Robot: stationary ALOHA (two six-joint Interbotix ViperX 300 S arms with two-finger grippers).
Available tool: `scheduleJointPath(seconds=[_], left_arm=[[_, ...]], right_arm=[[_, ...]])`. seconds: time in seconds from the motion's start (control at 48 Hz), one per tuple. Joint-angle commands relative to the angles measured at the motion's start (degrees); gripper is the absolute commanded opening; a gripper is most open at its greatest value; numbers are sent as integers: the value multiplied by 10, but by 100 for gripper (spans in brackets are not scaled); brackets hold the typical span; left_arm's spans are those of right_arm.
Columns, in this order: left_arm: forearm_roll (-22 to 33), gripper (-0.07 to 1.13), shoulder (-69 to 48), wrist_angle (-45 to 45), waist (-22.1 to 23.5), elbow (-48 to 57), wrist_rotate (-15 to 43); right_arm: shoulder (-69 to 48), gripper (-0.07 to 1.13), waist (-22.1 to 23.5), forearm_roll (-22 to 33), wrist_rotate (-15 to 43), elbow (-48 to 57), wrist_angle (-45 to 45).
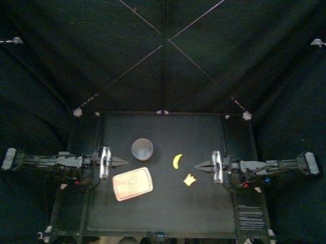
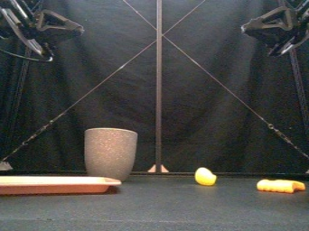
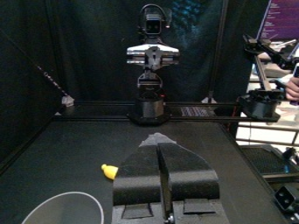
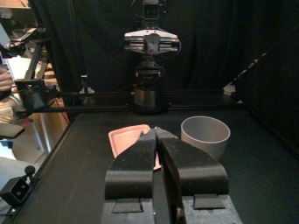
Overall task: Pick the fries then place it on the pink plate
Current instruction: Pick the fries
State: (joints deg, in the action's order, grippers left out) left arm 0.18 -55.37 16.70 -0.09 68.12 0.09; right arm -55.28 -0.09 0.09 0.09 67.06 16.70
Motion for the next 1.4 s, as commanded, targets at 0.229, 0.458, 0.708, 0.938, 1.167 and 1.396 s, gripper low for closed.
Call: scheduleJointPath(seconds=[0.229,0.458,0.708,0.938,1.167,1.396], left_arm=[[0,3,27,20,-1,-30,-1],[1,3,61,39,-5,-33,-3],[4,7,76,54,-19,-33,-1],[4,7,76,54,-24,-32,-1],[4,7,76,54,-28,-27,0],[4,7,76,54,-33,-23,0]], right_arm=[[127,6,36,31,0,-30,-115],[192,52,30,88,4,-70,-165],[202,99,34,77,11,-87,-168],[243,99,11,63,10,-102,-258],[296,99,-31,98,-1,-151,-461],[359,99,-69,117,-11,-171,-470]])
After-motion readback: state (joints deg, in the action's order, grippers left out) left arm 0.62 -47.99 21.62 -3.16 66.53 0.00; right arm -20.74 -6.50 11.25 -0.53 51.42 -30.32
